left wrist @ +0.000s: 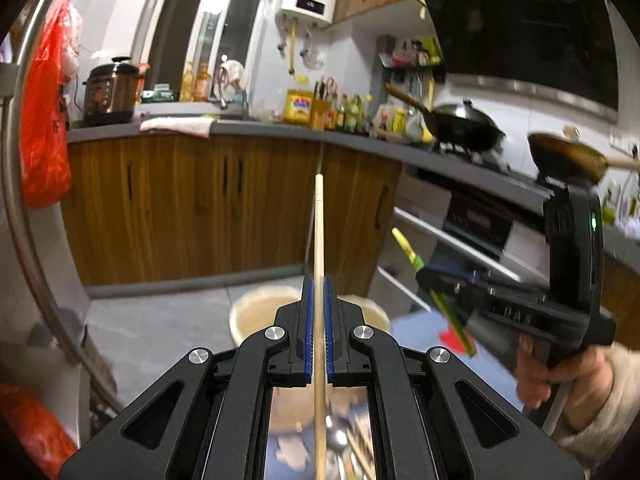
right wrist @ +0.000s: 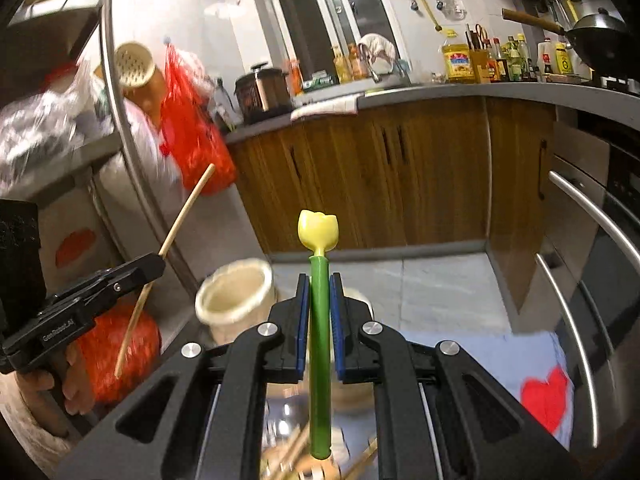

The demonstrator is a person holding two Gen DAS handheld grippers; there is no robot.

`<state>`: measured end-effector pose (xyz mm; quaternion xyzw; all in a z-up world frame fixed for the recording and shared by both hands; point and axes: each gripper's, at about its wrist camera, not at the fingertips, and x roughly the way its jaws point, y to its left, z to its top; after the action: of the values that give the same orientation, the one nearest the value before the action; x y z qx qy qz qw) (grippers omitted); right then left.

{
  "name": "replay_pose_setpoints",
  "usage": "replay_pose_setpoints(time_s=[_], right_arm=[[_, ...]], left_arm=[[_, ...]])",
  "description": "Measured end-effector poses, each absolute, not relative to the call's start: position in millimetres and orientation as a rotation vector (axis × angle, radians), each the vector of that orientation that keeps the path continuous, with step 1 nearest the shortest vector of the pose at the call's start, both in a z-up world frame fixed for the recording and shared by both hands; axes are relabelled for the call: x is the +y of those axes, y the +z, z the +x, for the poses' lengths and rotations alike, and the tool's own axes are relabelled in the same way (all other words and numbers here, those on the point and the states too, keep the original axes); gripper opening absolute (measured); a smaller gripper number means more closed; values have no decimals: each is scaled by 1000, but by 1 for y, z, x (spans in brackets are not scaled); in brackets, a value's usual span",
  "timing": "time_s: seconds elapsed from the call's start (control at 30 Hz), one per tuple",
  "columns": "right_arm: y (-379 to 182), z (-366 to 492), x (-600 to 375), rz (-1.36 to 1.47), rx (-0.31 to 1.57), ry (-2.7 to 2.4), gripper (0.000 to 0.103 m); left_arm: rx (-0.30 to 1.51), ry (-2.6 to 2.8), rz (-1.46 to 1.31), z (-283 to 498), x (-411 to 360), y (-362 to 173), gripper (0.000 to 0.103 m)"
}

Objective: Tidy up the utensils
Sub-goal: 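Lift and carry the green utensil with the right tool while the left tool carries the chopstick to the holder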

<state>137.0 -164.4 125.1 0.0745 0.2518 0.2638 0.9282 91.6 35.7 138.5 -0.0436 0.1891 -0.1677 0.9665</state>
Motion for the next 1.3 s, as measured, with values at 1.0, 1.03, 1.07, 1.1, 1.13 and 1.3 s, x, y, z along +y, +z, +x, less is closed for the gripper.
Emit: replay_pose_setpoints(time_s=[1.0, 1.03, 1.07, 1.1, 1.13, 1.3], right_arm=[[70, 199, -137, 171, 428, 552, 10], [70, 197, -139, 175, 437, 561, 10], [69, 194, -142, 181, 447, 567, 10], [69, 192, -144, 185, 455, 571, 10], [67, 190, -146, 195, 467, 579, 10], [64, 182, -149, 211, 525, 600, 10]], left_arm=[[330, -243, -117, 166, 48, 98, 5], [338, -246, -124, 164, 50, 97, 5], [347, -250, -130, 161, 52, 96, 5], [356, -250, -137, 158, 54, 94, 5], [358, -247, -140, 155, 55, 94, 5], [391, -231, -95, 141, 51, 89, 5]])
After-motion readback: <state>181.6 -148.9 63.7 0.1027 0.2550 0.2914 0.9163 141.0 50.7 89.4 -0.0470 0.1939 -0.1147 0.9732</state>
